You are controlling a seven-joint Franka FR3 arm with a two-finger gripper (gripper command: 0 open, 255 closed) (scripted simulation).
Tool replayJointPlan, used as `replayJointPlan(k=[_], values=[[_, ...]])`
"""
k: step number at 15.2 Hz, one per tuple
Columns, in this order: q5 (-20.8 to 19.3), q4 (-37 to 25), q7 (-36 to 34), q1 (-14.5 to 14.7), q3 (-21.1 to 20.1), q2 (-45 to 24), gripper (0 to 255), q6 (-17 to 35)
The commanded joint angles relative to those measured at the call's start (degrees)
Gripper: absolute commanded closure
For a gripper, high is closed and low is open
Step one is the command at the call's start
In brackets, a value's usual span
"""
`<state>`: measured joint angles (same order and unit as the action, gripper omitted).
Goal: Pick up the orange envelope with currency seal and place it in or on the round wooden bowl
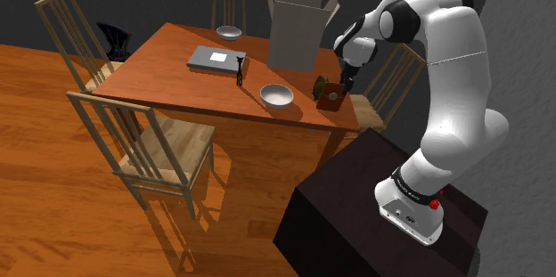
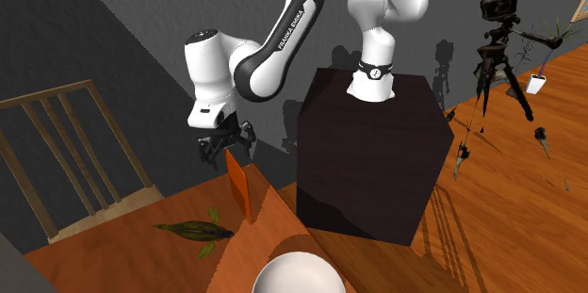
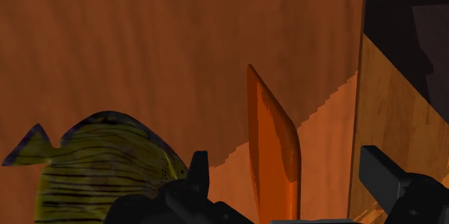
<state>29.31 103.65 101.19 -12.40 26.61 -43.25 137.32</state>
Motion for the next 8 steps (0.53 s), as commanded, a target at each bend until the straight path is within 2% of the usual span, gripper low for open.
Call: replayJointPlan(k=[1,3,4,8], values=[[0.01,-0.02,0.0,-0.01,-0.01,-0.02,0,0.0],[0.0,-0.01,0.0,0.0,0.0,-0.01,0,0.0],[0.0,-0.01,0.0,0.0,0.0,-0.01,255,0.0],[0.0,-0.01,0.0,0.0,0.0,-0.01,255,0.0]])
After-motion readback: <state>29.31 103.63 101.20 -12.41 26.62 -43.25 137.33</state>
